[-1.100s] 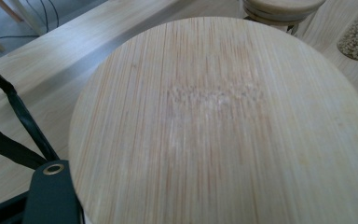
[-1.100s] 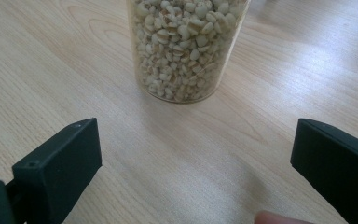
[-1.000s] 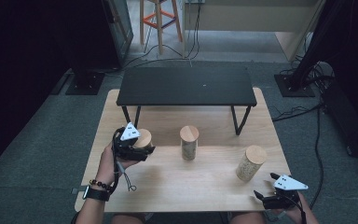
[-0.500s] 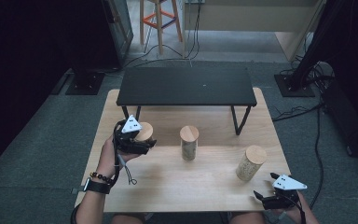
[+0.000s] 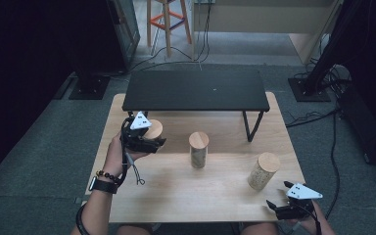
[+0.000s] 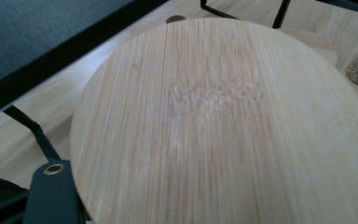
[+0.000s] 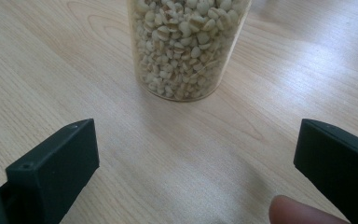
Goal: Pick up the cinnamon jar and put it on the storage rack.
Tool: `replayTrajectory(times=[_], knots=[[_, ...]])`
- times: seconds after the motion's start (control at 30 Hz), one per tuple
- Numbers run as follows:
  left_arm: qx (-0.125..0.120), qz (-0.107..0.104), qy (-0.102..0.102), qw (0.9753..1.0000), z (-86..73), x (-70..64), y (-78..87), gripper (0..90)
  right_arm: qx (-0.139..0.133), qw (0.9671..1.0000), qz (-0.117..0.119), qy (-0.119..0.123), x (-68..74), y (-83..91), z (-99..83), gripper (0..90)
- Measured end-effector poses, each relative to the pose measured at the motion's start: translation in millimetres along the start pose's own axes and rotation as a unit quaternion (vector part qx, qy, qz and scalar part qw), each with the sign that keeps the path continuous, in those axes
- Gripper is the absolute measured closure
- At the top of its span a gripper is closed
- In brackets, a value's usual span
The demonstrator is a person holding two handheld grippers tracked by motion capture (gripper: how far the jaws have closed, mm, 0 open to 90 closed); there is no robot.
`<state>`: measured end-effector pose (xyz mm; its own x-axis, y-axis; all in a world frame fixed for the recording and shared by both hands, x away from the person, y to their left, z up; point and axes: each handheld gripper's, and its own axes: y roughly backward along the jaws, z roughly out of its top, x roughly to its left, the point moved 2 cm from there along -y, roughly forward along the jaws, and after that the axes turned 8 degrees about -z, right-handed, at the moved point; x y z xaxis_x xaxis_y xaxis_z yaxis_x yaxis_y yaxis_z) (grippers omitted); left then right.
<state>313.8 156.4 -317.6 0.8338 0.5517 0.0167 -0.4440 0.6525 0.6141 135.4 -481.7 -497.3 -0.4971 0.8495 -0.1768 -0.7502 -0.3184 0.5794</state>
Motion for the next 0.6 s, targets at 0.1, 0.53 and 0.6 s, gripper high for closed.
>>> replayTrajectory(times=[0.1, 0.53, 0.6], knots=[[0.0, 0.003, -0.002, 1.0, 5.2, 1.0, 0.6, 25.4, 0.0, 1.0, 0.001, -0.001, -0.7, -0.1, -0.1, 0.0], [-0.006, 0.011, -0.007, 0.9999, 29.0, 7.4, 0.4, 25.5, 0.001, 1.0, 0.001, 0.0, -0.9, -0.4, 0.2, 0.0], [-0.006, 0.01, -0.007, 0.9999, 32.4, 8.4, -0.3, 25.5, 0.0, 1.0, 0.001, -0.001, -0.9, -0.3, 0.0, 0.0]])
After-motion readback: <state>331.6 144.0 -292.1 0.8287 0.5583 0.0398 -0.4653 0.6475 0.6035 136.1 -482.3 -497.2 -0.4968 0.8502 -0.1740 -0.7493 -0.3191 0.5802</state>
